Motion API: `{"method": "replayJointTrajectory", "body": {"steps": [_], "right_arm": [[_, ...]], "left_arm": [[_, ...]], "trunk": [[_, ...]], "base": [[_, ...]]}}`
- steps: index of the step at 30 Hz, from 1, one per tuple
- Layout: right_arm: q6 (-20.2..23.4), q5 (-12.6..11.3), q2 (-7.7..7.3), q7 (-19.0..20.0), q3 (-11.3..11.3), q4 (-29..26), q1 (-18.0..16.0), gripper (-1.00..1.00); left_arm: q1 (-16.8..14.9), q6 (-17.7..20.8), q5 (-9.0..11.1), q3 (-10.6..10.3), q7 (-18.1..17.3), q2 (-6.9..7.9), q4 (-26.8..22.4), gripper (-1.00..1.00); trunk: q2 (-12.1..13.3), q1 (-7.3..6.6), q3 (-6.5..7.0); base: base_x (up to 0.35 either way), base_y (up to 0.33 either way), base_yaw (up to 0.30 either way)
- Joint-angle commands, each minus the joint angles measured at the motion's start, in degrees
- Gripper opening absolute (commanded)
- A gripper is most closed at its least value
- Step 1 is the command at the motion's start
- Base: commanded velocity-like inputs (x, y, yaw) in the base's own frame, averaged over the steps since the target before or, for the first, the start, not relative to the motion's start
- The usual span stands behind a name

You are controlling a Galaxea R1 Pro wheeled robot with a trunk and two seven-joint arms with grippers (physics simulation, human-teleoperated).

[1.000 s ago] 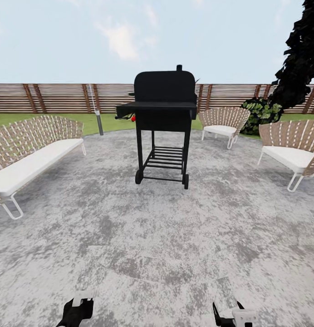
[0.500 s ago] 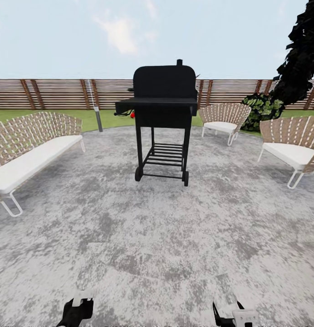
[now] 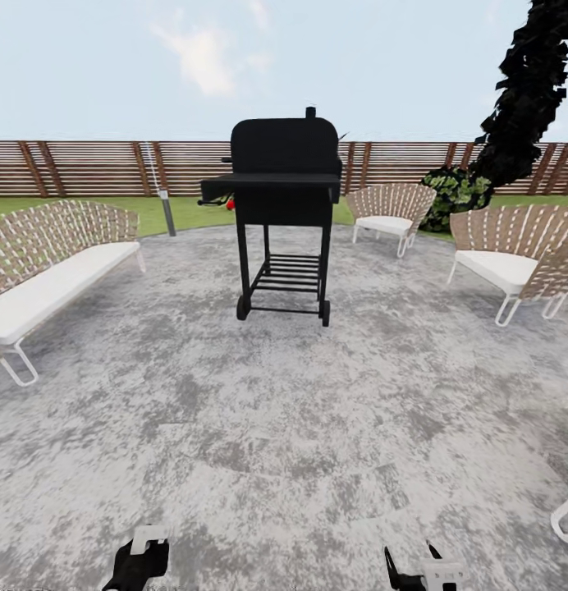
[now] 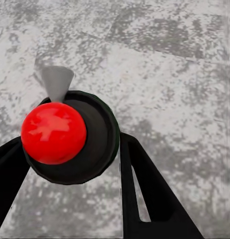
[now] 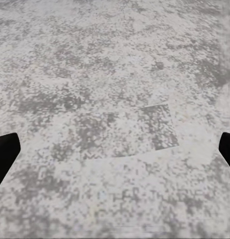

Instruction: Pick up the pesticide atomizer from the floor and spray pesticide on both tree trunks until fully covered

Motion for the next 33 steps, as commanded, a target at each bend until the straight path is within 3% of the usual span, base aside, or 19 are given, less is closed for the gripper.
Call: {"method": "replayJointTrajectory", "body": {"steps": [1,33], "right_arm": [[-0.16,-0.02,0.0,0.07,0.02,0.06,-0.03,1.0],[-0.16,-0.04,0.0,0.07,0.01,0.08,-0.07,1.0]], "left_arm": [[-0.02,-0.17,0.24,-0.03,0.05,0.01,0.02,-1.0],[-0.02,-0.17,0.24,0.02,0.02,0.01,0.08,-1.0]], "trunk": [[-0.02,-0.05,-0.05],[-0.02,-0.05,-0.05]], "base": [[-0.329,0.07,-0.247],[-0.333,0.009,-0.274]]}}
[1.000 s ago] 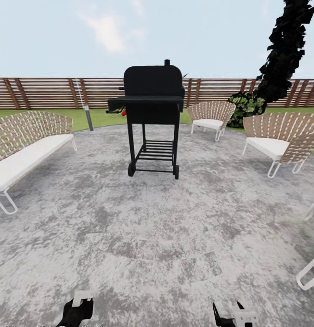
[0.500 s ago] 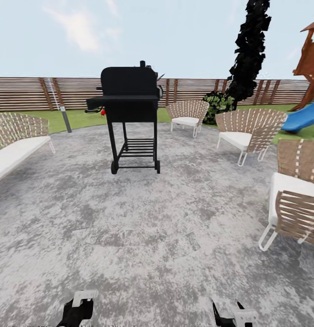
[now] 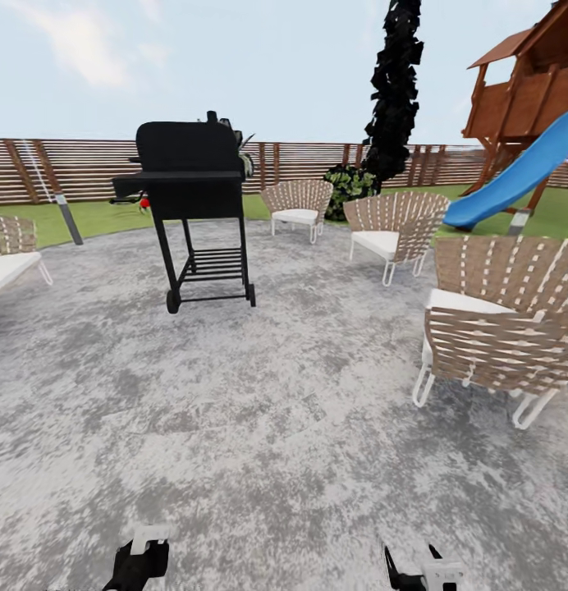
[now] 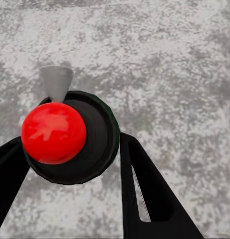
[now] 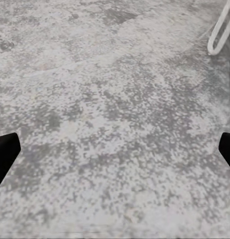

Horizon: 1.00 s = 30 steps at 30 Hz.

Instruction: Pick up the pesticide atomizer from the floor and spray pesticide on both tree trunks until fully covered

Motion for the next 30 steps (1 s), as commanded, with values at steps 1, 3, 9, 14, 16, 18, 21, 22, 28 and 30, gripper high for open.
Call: {"method": "replayJointTrajectory", "body": {"steps": [1,3,9,14,16,18,21,22,28,30], "right_arm": [[-0.15,-0.01,0.0,0.07,0.02,0.06,-0.04,1.0],[-0.15,-0.01,0.0,0.07,0.02,0.06,-0.02,1.0],[-0.15,-0.01,0.0,0.07,0.02,0.06,0.0,1.0],[-0.15,-0.01,0.0,0.07,0.02,0.06,0.0,1.0],[-0.15,-0.01,0.0,0.07,0.02,0.06,0.01,1.0],[-0.15,-0.01,0.0,0.07,0.02,0.06,0.0,1.0],[-0.15,-0.01,0.0,0.07,0.02,0.06,0.01,1.0],[-0.15,-0.01,0.0,0.07,0.02,0.06,0.0,1.0],[-0.15,-0.01,0.0,0.07,0.02,0.06,-0.03,1.0],[-0.15,-0.01,0.0,0.07,0.02,0.06,-0.03,1.0]], "left_arm": [[-0.01,-0.17,0.24,0.0,0.06,0.01,0.02,-1.0],[-0.01,-0.17,0.24,0.0,0.06,0.01,0.03,-1.0],[-0.01,-0.19,0.24,0.0,0.06,0.01,0.01,-1.0],[-0.01,-0.21,0.24,0.0,0.07,0.01,0.01,-1.0],[-0.01,-0.22,0.24,0.01,0.06,0.01,0.03,-1.0],[-0.01,-0.2,0.24,-0.03,0.05,0.01,0.02,-1.0],[-0.01,-0.2,0.24,-0.01,0.06,0.01,0.04,-1.0],[-0.01,-0.21,0.24,-0.01,0.04,0.01,0.04,-1.0],[-0.01,-0.2,0.24,0.02,0.06,0.01,-0.02,-1.0],[-0.01,-0.23,0.24,0.02,0.05,0.01,0.0,-1.0]], "trunk": [[-0.02,-0.05,-0.05],[-0.02,-0.05,-0.05],[-0.02,-0.05,-0.05],[-0.02,-0.05,-0.05],[-0.02,-0.05,-0.05],[-0.02,-0.05,-0.05],[-0.02,-0.05,-0.05],[-0.02,-0.05,-0.05],[-0.02,-0.05,-0.05],[-0.02,-0.05,-0.05]], "base": [[-0.336,0.0,-0.3],[-0.336,0.0,-0.3],[-0.337,0.0,-0.3],[-0.337,0.0,-0.3],[-0.337,0.0,-0.3],[-0.337,0.0,-0.3],[-0.337,0.0,-0.3],[-0.337,0.0,-0.3],[-0.337,0.0,-0.3],[-0.337,0.0,-0.3]]}}
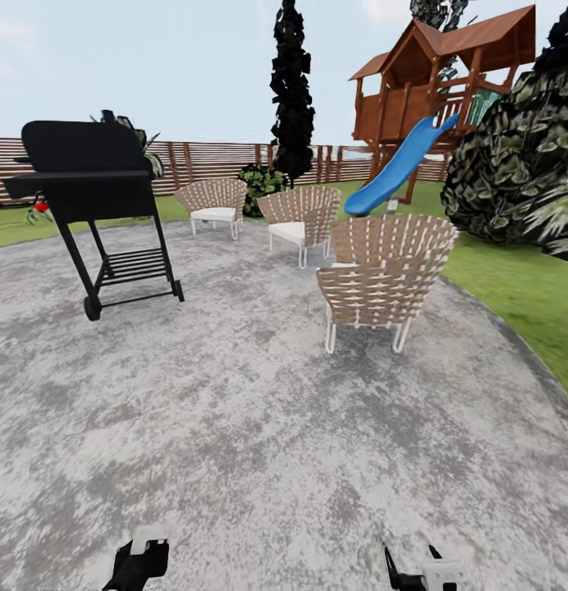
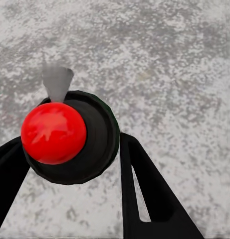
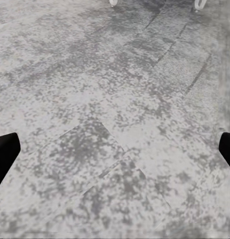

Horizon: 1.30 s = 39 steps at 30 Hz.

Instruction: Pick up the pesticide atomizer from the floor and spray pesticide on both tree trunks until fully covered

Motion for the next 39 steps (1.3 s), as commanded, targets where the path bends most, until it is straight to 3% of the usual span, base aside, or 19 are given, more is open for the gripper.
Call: {"method": "replayJointTrajectory", "body": {"steps": [1,39], "right_arm": [[-0.15,-0.01,0.0,0.07,0.02,0.06,-0.05,1.0],[-0.15,-0.01,0.0,0.07,0.02,0.06,-0.04,1.0]], "left_arm": [[-0.01,-0.16,0.24,-0.02,0.05,0.01,0.0,-1.0],[-0.01,-0.12,0.24,-0.02,0.07,0.09,0.05,-1.0]], "trunk": [[-0.02,-0.05,-0.05],[-0.02,-0.05,-0.05]], "base": [[-0.337,0.0,-0.3],[-0.336,-0.002,-0.3]]}}
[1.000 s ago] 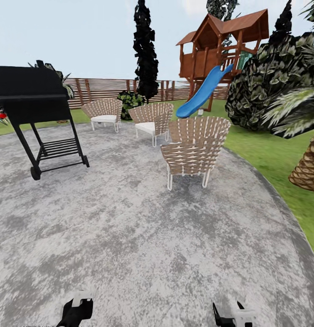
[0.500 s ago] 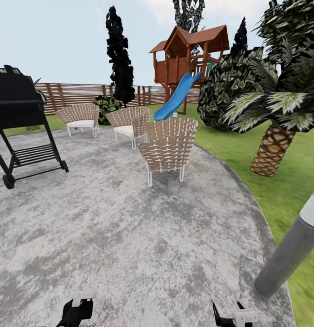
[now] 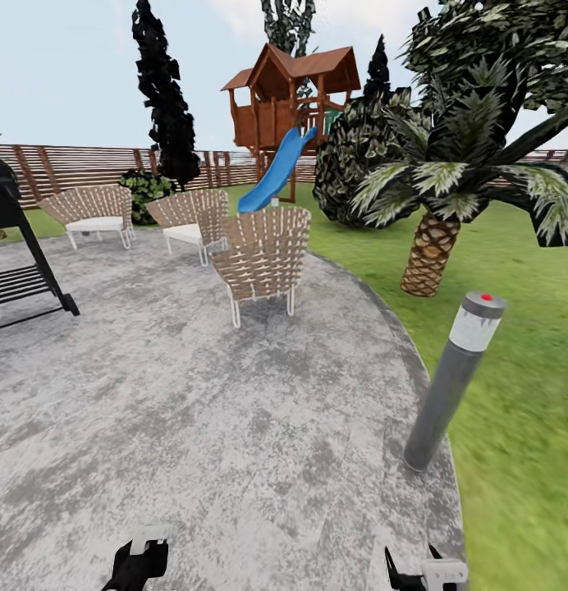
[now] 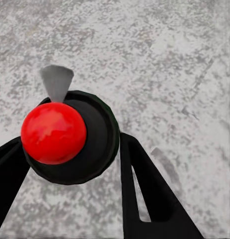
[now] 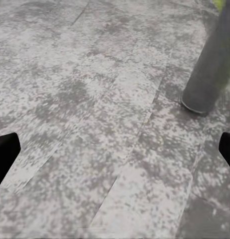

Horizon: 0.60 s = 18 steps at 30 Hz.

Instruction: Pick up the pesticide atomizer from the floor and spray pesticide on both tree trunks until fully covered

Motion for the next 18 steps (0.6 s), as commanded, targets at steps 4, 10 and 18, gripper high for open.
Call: {"method": "replayJointTrajectory", "body": {"steps": [4,10,18], "right_arm": [[-0.14,-0.01,0.0,0.07,0.02,0.06,-0.05,1.0],[-0.14,-0.01,0.0,0.07,0.02,0.06,-0.03,1.0],[-0.14,-0.01,0.0,0.07,0.02,0.06,-0.04,1.0]], "left_arm": [[-0.01,-0.17,0.24,-0.01,0.05,0.01,0.01,-1.0],[-0.01,-0.17,0.24,-0.01,0.05,0.01,0.0,-1.0],[-0.01,-0.17,0.24,-0.01,0.05,0.01,-0.04,-1.0]], "trunk": [[-0.02,-0.04,-0.05],[-0.02,-0.04,-0.05],[-0.02,-0.04,-0.05]], "base": [[-0.238,-0.073,-0.3],[-0.174,-0.079,-0.3],[-0.088,-0.02,-0.3]]}}
